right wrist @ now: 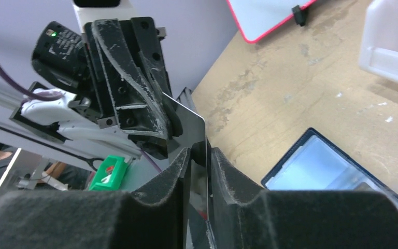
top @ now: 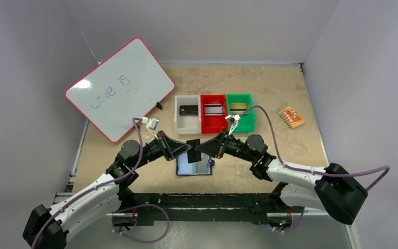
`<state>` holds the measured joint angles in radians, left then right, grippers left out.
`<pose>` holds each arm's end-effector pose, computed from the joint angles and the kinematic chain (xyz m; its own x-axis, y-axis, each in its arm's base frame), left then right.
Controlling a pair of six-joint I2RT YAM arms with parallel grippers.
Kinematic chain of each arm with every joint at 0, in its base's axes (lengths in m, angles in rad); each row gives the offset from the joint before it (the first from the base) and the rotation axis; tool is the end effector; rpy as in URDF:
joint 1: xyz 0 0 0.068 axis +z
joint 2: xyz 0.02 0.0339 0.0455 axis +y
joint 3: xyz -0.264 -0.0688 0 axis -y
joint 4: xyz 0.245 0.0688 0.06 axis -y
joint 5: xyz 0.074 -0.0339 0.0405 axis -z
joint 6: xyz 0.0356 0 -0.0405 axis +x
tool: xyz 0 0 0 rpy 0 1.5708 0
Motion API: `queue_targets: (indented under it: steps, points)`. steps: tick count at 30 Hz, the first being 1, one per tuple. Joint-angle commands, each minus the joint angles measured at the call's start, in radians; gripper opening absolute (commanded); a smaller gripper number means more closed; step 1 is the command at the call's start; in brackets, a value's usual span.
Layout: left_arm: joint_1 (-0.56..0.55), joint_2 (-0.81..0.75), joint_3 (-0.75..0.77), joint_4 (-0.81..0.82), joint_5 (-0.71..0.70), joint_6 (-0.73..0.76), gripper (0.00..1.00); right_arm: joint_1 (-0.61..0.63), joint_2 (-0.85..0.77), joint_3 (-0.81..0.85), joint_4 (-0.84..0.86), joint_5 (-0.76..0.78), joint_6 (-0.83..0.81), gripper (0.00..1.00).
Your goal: Take the credit cards out of the card holder
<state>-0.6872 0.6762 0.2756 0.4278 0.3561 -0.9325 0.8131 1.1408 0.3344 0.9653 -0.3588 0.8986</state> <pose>0.1239 -0.1177 0.2413 -0.6813 -0.4146 -0.6032 0.5317 0.2861 -0.7972 0.1482 0.1748 0.2351 -0.6509 0.3780 -0.6583 -0.6570 0.1539 0.7380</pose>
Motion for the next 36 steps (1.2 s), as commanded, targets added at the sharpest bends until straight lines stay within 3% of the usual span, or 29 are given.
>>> queue_targets:
  steps: [1, 5, 12, 16, 25, 30, 33, 36]
  points:
    - [-0.006, 0.004, -0.004, 0.154, 0.077, -0.047, 0.0, 0.009, 0.016, 0.008, 0.127, -0.057, 0.033, 0.26]
    - [-0.006, -0.007, 0.002, 0.156, 0.083, -0.049, 0.0, 0.002, 0.027, 0.001, 0.144, -0.058, 0.046, 0.32]
    - [-0.006, -0.036, 0.02, 0.065, 0.051, -0.001, 0.0, -0.008, 0.031, -0.011, 0.221, -0.138, 0.066, 0.24]
    - [-0.004, -0.041, 0.054, -0.012, 0.02, 0.062, 0.0, -0.008, 0.023, 0.002, 0.215, -0.181, 0.068, 0.13]
    - [0.004, -0.022, 0.108, -0.069, 0.003, 0.11, 0.0, -0.009, -0.026, 0.013, 0.157, -0.186, 0.06, 0.14]
    - [0.007, -0.024, 0.112, -0.069, -0.003, 0.103, 0.0, -0.011, -0.033, 0.01, 0.159, -0.182, 0.061, 0.0]
    - [0.008, -0.02, 0.123, -0.11, -0.023, 0.113, 0.08, -0.011, -0.035, 0.022, 0.13, -0.18, 0.041, 0.0]
    - [0.008, -0.025, 0.144, -0.193, -0.082, 0.128, 0.36, -0.011, -0.051, 0.034, 0.068, -0.141, 0.005, 0.0]
